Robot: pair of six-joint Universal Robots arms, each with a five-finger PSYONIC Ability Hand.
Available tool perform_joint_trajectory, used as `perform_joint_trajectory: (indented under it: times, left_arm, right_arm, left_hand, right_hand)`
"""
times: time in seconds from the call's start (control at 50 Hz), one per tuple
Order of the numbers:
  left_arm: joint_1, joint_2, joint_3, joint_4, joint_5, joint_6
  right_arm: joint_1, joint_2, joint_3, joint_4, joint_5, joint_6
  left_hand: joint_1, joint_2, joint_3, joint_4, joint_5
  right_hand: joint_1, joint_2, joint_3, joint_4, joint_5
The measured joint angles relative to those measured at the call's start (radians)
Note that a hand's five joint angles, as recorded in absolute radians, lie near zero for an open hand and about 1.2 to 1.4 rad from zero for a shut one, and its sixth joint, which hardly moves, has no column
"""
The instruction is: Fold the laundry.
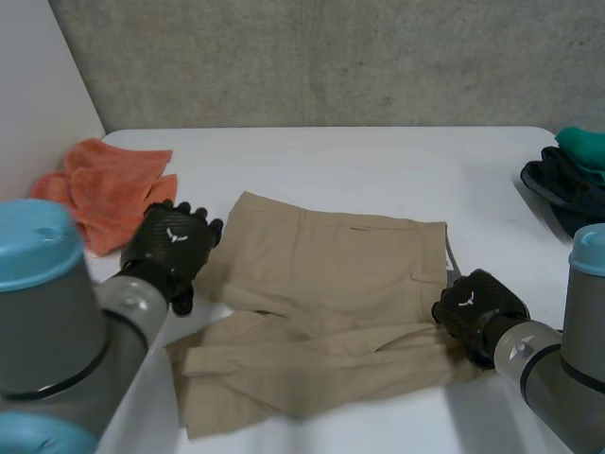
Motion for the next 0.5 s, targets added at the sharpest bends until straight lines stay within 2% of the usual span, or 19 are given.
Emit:
perform_joint_trajectory:
  times: [0.12,0.2,0.26,0.36,0.38,0.4,0.5]
  left_arm:
    - [-0.013,0.103,-0.048,-0.229,0.138,-0.178]
    - [-0.012,0.114,-0.073,-0.307,0.212,-0.244]
    - [-0.010,0.095,-0.081,-0.299,0.230,-0.255]
    - [-0.005,0.012,-0.080,-0.201,0.211,-0.252]
    - [-0.005,-0.004,-0.078,-0.182,0.203,-0.250]
    - [-0.004,-0.022,-0.074,-0.158,0.192,-0.248]
    - [-0.006,-0.076,-0.041,-0.057,0.141,-0.225]
  right_arm:
    - [-0.001,0.000,-0.001,0.000,0.000,0.000]
    - [-0.001,-0.001,-0.001,0.000,0.001,0.001]
    - [-0.002,-0.002,-0.001,0.001,0.004,0.001]
    - [-0.002,-0.007,-0.001,0.002,0.012,0.001]
    - [-0.002,-0.008,-0.001,0.003,0.013,0.001]
    - [-0.002,-0.010,-0.001,0.003,0.015,0.001]
    - [-0.002,-0.017,-0.019,0.001,0.016,0.001]
  left_hand:
    - [0.000,0.002,0.001,0.003,0.003]
    - [0.033,0.018,0.015,0.024,0.030]
    - [0.107,0.082,0.078,0.083,0.090]
    - [0.650,0.597,0.576,0.586,0.586]
    - [0.650,0.597,0.576,0.586,0.586]
    - [0.771,0.723,0.710,0.722,0.721]
    - [0.871,0.899,0.887,0.906,0.880]
  right_hand:
    - [0.000,0.000,0.000,0.000,0.000]
    - [0.000,0.000,0.000,0.000,0.000]
    - [0.000,0.000,0.000,0.000,0.000]
    - [0.000,0.000,0.000,0.000,0.000]
    - [0.000,0.000,0.000,0.000,0.000]
    - [0.000,0.000,0.000,0.000,0.000]
    - [0.000,0.000,0.000,0.000,0.000]
